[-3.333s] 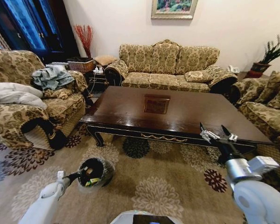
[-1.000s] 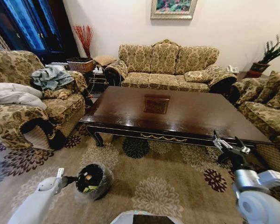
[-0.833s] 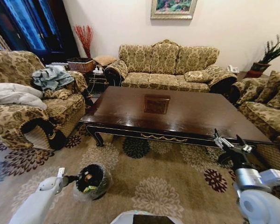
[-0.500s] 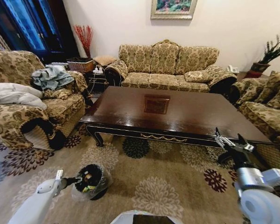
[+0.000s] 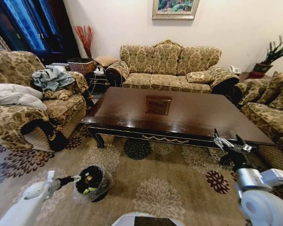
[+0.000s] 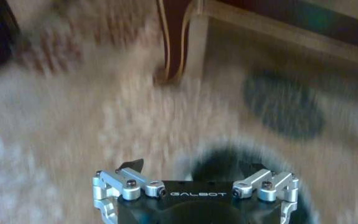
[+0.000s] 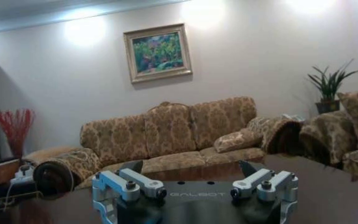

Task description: Move to the front of the table and place the trash on the table into the trash bin.

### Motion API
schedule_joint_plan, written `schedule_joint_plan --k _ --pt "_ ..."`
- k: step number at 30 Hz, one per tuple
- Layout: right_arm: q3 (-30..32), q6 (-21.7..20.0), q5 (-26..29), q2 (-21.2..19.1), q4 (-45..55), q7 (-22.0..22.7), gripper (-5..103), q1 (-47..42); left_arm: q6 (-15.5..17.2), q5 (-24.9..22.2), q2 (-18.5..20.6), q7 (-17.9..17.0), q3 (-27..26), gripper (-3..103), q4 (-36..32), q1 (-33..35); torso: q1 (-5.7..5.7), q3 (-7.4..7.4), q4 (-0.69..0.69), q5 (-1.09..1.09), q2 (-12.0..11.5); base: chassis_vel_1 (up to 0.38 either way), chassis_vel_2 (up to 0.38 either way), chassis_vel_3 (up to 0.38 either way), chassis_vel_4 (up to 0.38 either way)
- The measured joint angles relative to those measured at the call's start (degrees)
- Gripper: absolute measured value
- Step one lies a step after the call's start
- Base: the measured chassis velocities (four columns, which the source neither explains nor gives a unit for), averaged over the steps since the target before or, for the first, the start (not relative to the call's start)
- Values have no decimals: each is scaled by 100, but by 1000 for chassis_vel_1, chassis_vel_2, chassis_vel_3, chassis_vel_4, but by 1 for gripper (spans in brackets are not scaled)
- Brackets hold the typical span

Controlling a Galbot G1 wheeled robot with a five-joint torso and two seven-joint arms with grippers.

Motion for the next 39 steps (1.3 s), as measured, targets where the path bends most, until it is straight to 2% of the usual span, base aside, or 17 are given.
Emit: schedule_joint_plan --k 1,4,5,8,9,10,13,14,17,20,22,23,24,26,30,34,39 --pt "0 0 0 0 0 0 100 0 0 0 0 0 0 100 0 0 0 0 0 0 0 0 0 0 0" --pt "-107 -176 72 -314 120 141 100 154 -76 -232 -350 -133 -982 100 -1033 303 0 0 -1 -4 0 0 0 0 0" --pt "-107 -176 72 -314 120 141 100 154 -76 -232 -350 -133 -982 100 -1033 303 0 0 -1 -4 0 0 0 0 0" --pt "-134 -361 121 -659 257 205 100 313 -306 -672 -891 -386 -1968 100 -2057 529 0 0 0 1 0 0 0 0 0" --pt "-119 -447 129 -781 280 163 100 344 -574 -742 -1133 -455 -2278 100 -2412 612 0 0 1 -2 0 0 0 0 0" --pt "-119 -447 129 -781 280 163 100 344 -574 -742 -1133 -455 -2278 100 -2412 612 0 0 1 -2 0 0 0 0 0" --pt "-121 -631 30 -992 303 -94 100 335 -1505 -689 -1740 -528 -2947 100 -3231 933 0 0 1 -3 0 0 0 0 0" --pt "-121 -631 30 -992 303 -94 100 335 -1505 -689 -1740 -528 -2947 100 -3231 933 0 0 1 -3 0 0 0 0 0" --pt "-415 -653 -495 -932 349 -425 100 202 -1968 -736 -2232 -629 -3361 100 -4014 1366 0 0 0 -1 0 0 0 0 0" --pt "-752 -643 -909 -782 404 -584 100 158 -2169 -953 -2613 -864 -3425 100 -4515 1678 0 0 0 -1 0 0 0 0 0" --pt "-1108 -630 -1215 -582 441 -656 100 145 -2309 -1045 -3096 -1296 -3277 100 -5009 1894 0 0 0 1 0 0 0 0 0" --pt "-1215 -635 -1326 -479 455 -708 100 118 -2344 -994 -3393 -1479 -3138 100 -5269 1940 0 0 4 -3 0 0 0 0 0" --pt "-1215 -635 -1326 -479 455 -708 100 118 -2344 -994 -3393 -1479 -3138 100 -5269 1940 0 0 4 -3 0 0 0 0 0" --pt "-1274 -657 -1501 -314 509 -891 100 -27 -2361 -616 -4045 -1582 -2852 100 -5744 1915 0 0 1 -4 0 0 0 0 0" --pt "-1237 -716 -1572 -295 578 -999 100 -211 -2312 -59 -4264 -1348 -2490 100 -6248 1771 0 0 -4 0 0 0 0 0 0" --pt "-1233 -740 -1617 -308 599 -999 100 -214 -2248 32 -4261 -1210 -2407 100 -6372 1747 0 0 -3 -1 0 0 0 0 0" --pt "-1323 -773 -1769 -172 670 -1005 100 -108 -2354 99 -4232 -751 -2593 100 -6217 1739 1 1 1 -2 0 26 -34 -47 34"
